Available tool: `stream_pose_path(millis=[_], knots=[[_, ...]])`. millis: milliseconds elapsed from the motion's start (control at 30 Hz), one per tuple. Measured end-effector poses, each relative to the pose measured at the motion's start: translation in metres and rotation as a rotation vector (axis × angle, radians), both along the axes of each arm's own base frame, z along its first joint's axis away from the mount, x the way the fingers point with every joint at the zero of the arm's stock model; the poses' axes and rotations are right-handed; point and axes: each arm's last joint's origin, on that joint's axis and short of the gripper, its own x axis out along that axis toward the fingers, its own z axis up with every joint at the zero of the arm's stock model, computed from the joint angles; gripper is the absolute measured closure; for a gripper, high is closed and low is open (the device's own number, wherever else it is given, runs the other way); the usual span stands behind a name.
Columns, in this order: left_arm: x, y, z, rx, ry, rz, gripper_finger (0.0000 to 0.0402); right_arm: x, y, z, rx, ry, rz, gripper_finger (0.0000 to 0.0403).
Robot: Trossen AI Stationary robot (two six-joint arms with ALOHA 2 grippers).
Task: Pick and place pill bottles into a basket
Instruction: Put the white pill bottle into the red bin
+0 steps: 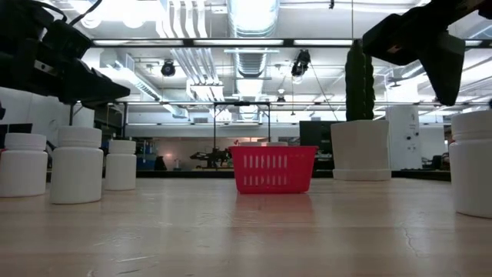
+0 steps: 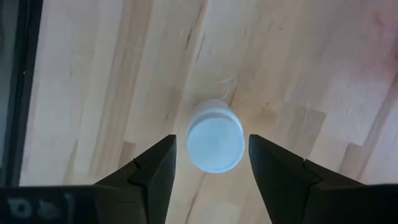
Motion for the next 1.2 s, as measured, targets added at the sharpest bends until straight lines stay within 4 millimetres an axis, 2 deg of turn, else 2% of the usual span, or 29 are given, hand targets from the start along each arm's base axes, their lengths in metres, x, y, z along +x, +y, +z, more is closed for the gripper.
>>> stream_pose_path(millis=[333,700,933,1200], knots=[[0.000,0.000,0.000,0.000,0.000,0.000,0.0400,0.000,-0.001,-0.006,-0.018,-0.014,0.003,0.0211],[0.000,0.000,0.000,0.000,0.000,0.000,0.0400,0.005,0.004,-0.029,-0.017,0.043,0.035,0.0211],[0.000,0.000,0.000,0.002,0.000,0.011,0.0400,0.007,0.005,-0.033,-0.016,0.043,0.046,0.0212],[0.000,0.000,0.000,0.002,0.000,0.015,0.0400,0.005,0.004,-0.034,-0.001,0.054,0.065,0.0251]])
